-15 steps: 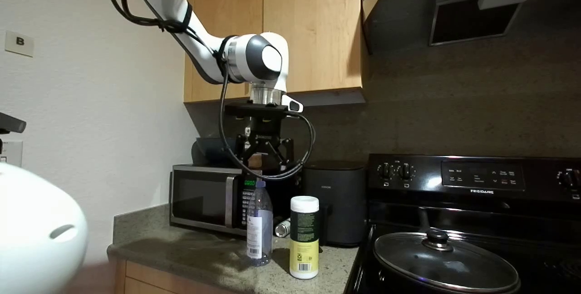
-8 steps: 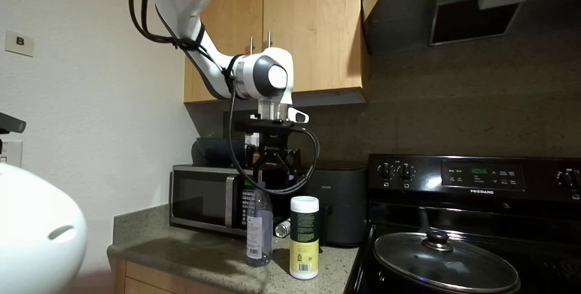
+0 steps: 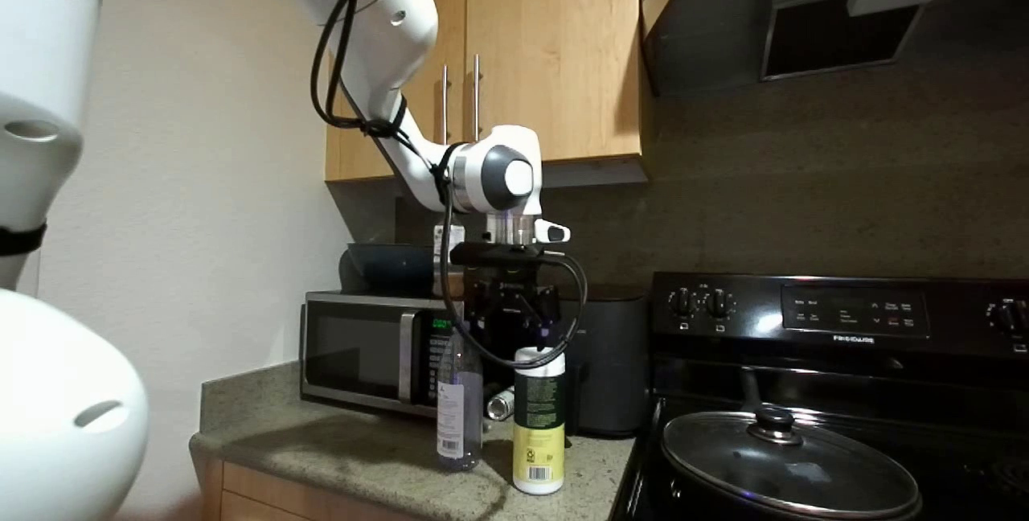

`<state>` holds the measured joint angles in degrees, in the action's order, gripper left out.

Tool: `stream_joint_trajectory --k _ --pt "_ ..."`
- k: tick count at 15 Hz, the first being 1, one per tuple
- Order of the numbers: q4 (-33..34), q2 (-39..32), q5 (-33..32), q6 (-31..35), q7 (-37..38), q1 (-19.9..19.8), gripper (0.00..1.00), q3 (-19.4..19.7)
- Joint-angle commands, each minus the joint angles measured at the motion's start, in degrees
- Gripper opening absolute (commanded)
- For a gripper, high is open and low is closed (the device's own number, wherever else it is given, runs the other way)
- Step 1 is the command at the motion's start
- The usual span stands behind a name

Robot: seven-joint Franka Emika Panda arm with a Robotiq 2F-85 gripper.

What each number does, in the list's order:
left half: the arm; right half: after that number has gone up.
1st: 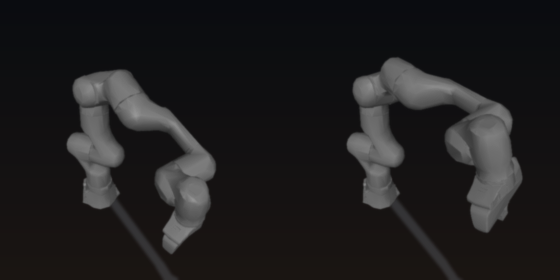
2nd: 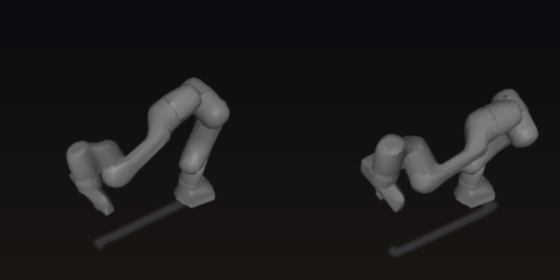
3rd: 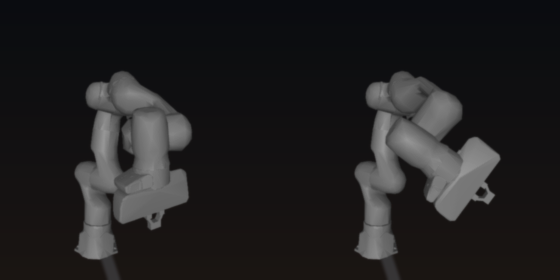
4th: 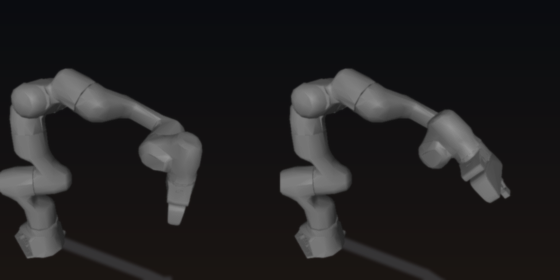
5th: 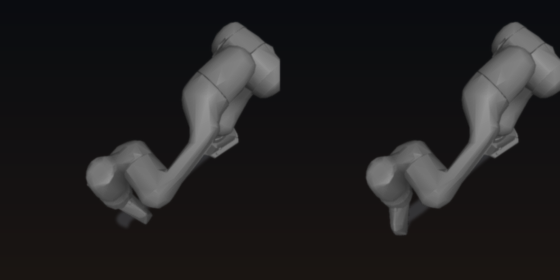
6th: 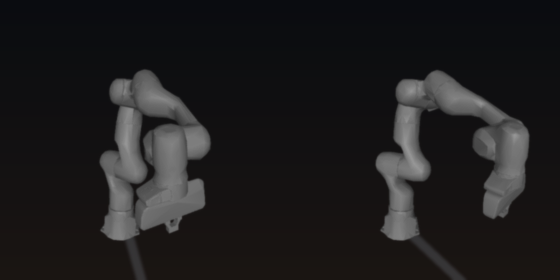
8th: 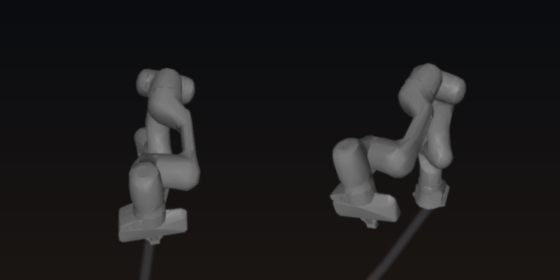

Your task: Swap around the green bottle and the water bottle

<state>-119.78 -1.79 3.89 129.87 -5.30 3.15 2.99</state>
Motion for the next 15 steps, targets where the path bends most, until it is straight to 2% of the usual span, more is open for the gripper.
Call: stream_joint_trajectory --k 1,7,10,15 --pt "0.35 -0.11 -0.08 -0.12 0.13 -1.18 1.0 -1.23" --pt "0.22 0.17 -1.16 -0.56 0.63 -2.25 1.0 -0.66" --pt "0.89 -0.23 0.43 -1.81 -0.64 -2.99 1.0 -0.58" --pt "0.37 -0.63 -1.0 0.68 1.42 -2.95 1.0 -0.85"
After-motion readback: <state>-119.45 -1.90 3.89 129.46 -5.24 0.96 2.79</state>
